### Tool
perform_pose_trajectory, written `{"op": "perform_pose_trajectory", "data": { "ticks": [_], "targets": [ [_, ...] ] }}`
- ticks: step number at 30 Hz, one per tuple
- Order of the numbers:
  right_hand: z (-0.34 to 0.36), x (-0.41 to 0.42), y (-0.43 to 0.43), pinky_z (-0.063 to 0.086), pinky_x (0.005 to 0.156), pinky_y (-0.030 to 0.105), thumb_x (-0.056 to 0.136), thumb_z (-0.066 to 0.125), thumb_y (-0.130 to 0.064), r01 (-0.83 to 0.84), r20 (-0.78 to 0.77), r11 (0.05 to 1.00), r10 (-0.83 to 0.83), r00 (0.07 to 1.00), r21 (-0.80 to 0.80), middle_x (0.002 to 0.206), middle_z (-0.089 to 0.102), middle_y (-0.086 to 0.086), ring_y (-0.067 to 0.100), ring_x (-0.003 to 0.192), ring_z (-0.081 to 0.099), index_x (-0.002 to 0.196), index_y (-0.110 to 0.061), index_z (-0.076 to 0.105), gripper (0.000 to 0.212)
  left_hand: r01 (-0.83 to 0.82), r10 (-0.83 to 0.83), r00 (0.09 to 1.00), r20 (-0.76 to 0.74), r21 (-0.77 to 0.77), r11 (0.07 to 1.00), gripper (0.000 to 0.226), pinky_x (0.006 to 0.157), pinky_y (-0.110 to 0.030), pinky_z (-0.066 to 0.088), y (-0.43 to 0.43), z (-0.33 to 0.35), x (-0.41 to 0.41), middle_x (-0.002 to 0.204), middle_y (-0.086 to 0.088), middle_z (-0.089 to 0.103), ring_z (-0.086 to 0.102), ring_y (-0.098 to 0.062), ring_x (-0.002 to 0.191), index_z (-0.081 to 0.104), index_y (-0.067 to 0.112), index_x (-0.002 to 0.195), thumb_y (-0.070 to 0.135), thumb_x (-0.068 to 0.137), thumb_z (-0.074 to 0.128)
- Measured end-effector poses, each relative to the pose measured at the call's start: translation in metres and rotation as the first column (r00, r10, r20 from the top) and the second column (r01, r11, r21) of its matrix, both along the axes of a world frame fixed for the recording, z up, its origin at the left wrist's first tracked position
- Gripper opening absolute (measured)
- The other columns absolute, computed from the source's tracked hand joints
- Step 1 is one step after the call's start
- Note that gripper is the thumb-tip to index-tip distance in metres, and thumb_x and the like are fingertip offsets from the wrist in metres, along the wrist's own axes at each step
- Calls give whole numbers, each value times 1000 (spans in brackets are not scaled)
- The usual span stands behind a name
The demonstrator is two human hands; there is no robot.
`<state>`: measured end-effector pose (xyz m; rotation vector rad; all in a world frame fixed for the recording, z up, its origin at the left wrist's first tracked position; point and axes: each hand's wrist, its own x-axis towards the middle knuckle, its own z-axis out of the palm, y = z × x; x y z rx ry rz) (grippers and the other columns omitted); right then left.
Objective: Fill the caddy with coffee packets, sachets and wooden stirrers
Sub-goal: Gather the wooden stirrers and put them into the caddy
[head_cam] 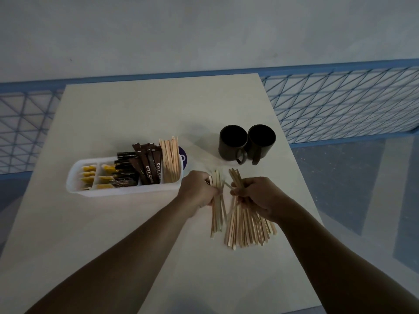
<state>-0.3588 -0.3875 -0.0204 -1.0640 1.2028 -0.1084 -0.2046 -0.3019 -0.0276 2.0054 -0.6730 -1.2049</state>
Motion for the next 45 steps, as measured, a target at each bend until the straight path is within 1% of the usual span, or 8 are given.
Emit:
{"op": "perform_pose_trajectory", "data": {
  "ticks": [6, 11, 15, 19, 28, 32, 39, 45],
  "targets": [
    [0, 19, 3, 50, 64, 30, 94, 50, 8, -21, 32, 999, 23, 999, -47, 88, 63, 14, 19, 69, 61, 108, 1, 66, 22, -41, 40, 999, -14, -62, 997, 11, 69, -44, 63, 2, 10, 16, 85, -10, 75, 74, -25, 75, 70, 7, 86, 7, 80, 79],
    [2, 28, 5, 48, 69, 34, 99, 44, -2, 94, -11, 978, -98, 995, -187, 91, 60, 12, 20, 73, 57, 107, -6, 62, 20, -109, 110, 994, 4, -75, 991, 10, 70, -44, 62, 2, 8, 23, 85, -12, 74, 74, -27, 75, 69, 9, 84, 5, 80, 77],
    [-1, 27, 5, 43, 64, 32, 102, 35, -7, 154, -27, 959, -165, 986, -239, 90, 58, 9, 17, 72, 50, 105, -9, 57, 23, -167, 168, 986, 7, -67, 984, 18, 72, -44, 62, 2, 2, 26, 91, -11, 73, 73, -26, 79, 68, 5, 98, 6, 82, 76],
    [-6, 19, 8, 34, 55, 31, 101, 32, -11, 147, -16, 963, -155, 988, -224, 75, 47, 5, 15, 60, 40, 100, -8, 52, 20, -220, 221, 975, 17, -52, 974, 36, 74, -42, 62, 2, -4, 29, 102, -12, 72, 72, -25, 86, 67, 5, 113, 11, 80, 78],
    [-10, 16, 21, 33, 49, 30, 101, 45, -30, 19, -97, 982, -38, 995, -189, 65, 43, 0, 11, 51, 38, 92, -10, 56, 25, -255, 256, 966, 27, -45, 966, 55, 78, -43, 61, 2, -7, 30, 115, -14, 69, 71, -28, 95, 60, 3, 126, 16, 76, 81],
    [-6, 19, 23, 35, 50, 30, 100, 52, -41, -62, -151, 974, 28, 988, -220, 64, 44, 0, 12, 52, 38, 88, -12, 59, 32, -270, 273, 960, 62, -59, 961, 66, 80, -43, 60, 2, -7, 30, 121, -12, 66, 68, -30, 103, 63, 8, 122, 33, 63, 82],
    [-5, 14, 19, 32, 44, 24, 95, 61, -40, -54, -221, 983, 14, 975, -176, 56, 44, -4, 9, 43, 36, 84, -12, 61, 30, -330, 342, 925, 167, -98, 939, 38, 76, -43, 61, 1, -1, 40, 106, -10, 71, 71, -27, 92, 69, 7, 110, 20, 76, 81],
    [-2, 25, 24, 34, 45, 26, 91, 66, -44, -37, -264, 990, 1, 964, -133, 58, 47, -1, 10, 46, 38, 85, -7, 70, 37, -384, 395, 913, 98, -115, 916, 24, 73, -43, 62, -2, 5, 44, 94, -10, 72, 72, -25, 81, 72, 7, 100, 12, 78, 79]
  ]
}}
